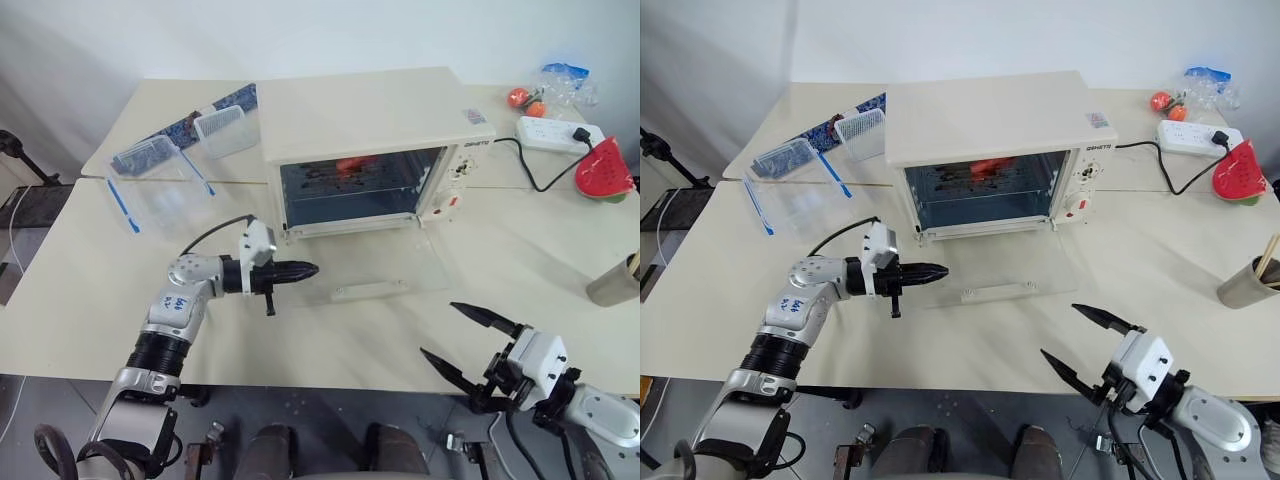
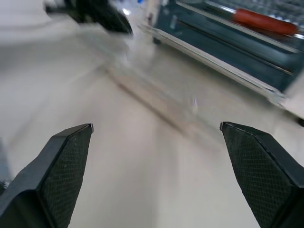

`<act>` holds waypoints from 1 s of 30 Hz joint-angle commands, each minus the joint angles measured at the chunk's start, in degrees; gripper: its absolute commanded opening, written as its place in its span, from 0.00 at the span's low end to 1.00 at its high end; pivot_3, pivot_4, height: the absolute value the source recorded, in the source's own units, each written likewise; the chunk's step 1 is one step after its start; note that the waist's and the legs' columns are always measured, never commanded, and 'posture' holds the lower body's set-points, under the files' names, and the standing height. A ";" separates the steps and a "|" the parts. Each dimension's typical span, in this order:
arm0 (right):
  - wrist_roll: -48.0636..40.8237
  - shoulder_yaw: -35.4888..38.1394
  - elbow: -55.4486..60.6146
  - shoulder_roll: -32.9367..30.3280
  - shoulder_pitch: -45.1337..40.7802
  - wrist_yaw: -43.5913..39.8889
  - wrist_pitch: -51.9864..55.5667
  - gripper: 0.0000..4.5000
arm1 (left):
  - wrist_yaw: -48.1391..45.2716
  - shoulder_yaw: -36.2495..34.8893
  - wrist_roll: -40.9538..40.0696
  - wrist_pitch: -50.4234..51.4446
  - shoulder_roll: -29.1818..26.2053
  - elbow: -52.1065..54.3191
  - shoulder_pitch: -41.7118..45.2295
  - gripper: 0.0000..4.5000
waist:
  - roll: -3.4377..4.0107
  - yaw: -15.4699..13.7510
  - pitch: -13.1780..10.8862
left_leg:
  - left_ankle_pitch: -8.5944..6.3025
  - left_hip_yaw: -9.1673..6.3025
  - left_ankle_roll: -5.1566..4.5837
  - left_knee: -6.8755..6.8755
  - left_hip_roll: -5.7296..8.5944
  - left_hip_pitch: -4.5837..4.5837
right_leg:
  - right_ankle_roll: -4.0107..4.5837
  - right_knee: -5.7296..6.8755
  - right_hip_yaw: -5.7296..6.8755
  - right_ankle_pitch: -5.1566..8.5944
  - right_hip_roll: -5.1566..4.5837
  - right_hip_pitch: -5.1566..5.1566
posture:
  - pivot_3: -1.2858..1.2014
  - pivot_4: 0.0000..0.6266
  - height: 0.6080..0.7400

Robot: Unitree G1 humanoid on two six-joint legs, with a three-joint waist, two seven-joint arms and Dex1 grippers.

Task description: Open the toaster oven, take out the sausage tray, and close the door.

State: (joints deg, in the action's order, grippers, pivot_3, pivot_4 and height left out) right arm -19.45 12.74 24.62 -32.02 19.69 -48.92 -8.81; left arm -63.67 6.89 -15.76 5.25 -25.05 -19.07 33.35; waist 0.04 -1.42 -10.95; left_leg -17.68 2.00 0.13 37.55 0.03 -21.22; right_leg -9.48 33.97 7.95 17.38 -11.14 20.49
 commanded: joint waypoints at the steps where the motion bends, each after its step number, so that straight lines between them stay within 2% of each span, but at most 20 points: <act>1: 2.80 1.06 0.62 -0.92 -3.31 2.09 -2.60 1.00 | -0.46 -0.04 1.25 -2.86 -0.34 -0.81 -0.85 0.00 | 0.00 0.03 0.00 | -0.01 0.04 -0.01 0.02 0.00 0.00 | 0.00 0.00 -0.05 0.00 0.00 0.01 | 0.52 0.24 1.00; 6: 9.40 -1.61 -2.38 -1.10 -14.61 6.53 -2.74 1.00 | -2.28 -3.70 -3.38 -3.25 -0.98 3.17 -3.05 0.00 | 0.00 0.24 0.00 | -0.01 0.09 -0.02 0.06 -0.02 0.00 | 0.01 0.10 -0.15 -0.02 0.01 0.11 | 0.52 0.24 1.00; 9: 21.23 -7.73 -5.71 0.14 -23.99 12.64 -0.56 1.00 | -2.74 -8.54 -10.10 3.21 -2.78 8.92 -5.00 0.13 | -0.10 0.70 -0.06 | -0.02 0.14 -0.01 0.08 -0.12 -0.05 | 0.02 0.16 -0.21 -0.02 0.10 0.22 | 0.52 0.24 1.00; 11: 27.84 -11.54 -8.11 1.68 -29.75 16.43 1.33 1.00 | -2.72 -11.23 -12.89 5.85 -4.42 11.44 -6.46 0.27 | -0.12 0.89 -0.07 | -0.02 0.11 0.00 0.16 -0.14 -0.12 | 0.02 0.25 -0.22 -0.02 0.10 0.28 | 0.52 0.24 1.00; 14: 36.67 -18.81 -15.00 3.66 -39.79 19.63 -1.31 1.00 | -1.78 -16.29 -17.45 10.56 -7.97 17.03 -10.44 0.46 | -0.12 1.75 -0.07 | -0.02 0.12 0.00 0.15 -0.13 -0.11 | 0.02 0.31 -0.28 -0.02 0.09 0.33 | 0.52 0.24 1.00; 18: 46.66 -23.87 -22.28 3.94 -46.78 25.88 -3.39 1.00 | -0.20 -20.57 -20.71 12.77 -9.50 22.06 -14.85 0.74 | -0.15 1.67 -0.08 | -0.05 0.11 0.04 0.12 -0.15 -0.15 | 0.02 0.59 -0.34 -0.02 0.09 0.54 | 0.52 0.24 1.00; 22: 56.90 -27.86 -30.56 6.65 -54.30 36.05 -1.50 1.00 | 3.13 -25.75 -22.48 14.46 -10.84 27.16 -22.47 1.00 | -0.22 2.16 -0.08 | -0.06 0.13 0.07 0.16 -0.16 -0.33 | 0.02 0.75 -0.41 -0.02 0.09 0.80 | 0.52 0.24 1.00; 30: 64.63 -32.15 -40.64 10.02 -62.07 45.19 0.23 1.00 | 11.49 -28.81 -22.87 13.64 -6.97 33.30 -28.26 1.00 | -0.22 2.95 -0.08 | -0.06 0.12 0.07 0.17 -0.18 -0.39 | 0.02 0.83 -0.43 -0.02 0.09 0.88 | 0.52 0.24 1.00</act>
State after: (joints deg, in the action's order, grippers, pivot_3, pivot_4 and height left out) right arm 44.26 -19.21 -16.02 -22.27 -41.14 -5.76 -8.73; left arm -53.49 -20.86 -37.51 19.80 -32.18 11.40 5.71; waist -0.18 1.52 -11.03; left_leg -17.74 2.12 0.21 37.72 -0.15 -21.60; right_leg -9.45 34.80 7.53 17.36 -11.04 21.37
